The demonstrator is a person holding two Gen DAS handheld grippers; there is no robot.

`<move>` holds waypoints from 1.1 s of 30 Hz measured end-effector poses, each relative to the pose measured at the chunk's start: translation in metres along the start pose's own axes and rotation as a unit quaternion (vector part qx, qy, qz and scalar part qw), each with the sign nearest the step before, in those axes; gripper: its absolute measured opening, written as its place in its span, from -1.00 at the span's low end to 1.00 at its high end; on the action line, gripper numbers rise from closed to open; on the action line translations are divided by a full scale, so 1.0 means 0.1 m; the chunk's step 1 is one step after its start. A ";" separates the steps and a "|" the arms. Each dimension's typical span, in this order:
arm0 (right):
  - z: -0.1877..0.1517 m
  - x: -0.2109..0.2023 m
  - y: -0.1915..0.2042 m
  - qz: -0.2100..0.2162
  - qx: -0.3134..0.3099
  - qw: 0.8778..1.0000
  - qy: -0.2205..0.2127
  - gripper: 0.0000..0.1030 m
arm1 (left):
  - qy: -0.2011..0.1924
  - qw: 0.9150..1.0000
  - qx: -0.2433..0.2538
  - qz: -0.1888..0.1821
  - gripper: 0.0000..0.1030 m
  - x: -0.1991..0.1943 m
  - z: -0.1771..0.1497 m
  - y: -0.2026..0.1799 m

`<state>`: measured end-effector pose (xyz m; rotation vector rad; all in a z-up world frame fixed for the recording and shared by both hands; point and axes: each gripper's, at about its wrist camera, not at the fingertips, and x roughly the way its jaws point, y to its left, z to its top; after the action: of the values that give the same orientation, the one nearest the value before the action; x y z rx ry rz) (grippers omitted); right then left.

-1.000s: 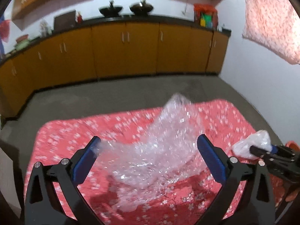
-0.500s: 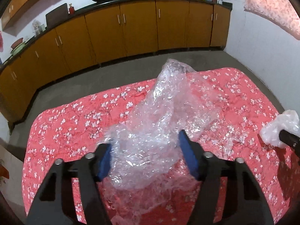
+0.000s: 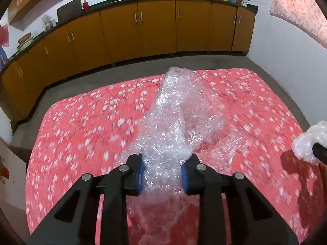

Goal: Collect trash
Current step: 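Carry the bubble wrap and white bag over the orange basket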

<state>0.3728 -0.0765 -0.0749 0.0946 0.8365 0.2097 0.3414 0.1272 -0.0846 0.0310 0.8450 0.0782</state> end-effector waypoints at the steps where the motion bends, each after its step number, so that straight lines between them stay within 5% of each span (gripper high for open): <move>1: -0.03 -0.06 0.00 0.001 0.001 1.000 -0.002 -0.17 | -0.003 1.000 0.000 -0.001 -0.47 -0.09 -0.03 -0.02; 20: -0.68 -1.80 -0.26 -0.030 0.008 0.997 -0.075 -0.18 | -0.091 0.995 0.043 -0.017 -0.47 -1.84 -0.50 -0.66; 33: -1.04 -2.43 -0.74 -0.072 0.030 0.991 -0.105 -0.18 | -0.115 0.989 0.072 -0.066 -0.48 -2.17 -0.68 -1.27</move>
<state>0.1483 -0.2020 0.0196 0.1108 0.6362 0.0372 0.1544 -0.0170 0.0245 0.1184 0.6195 -0.1098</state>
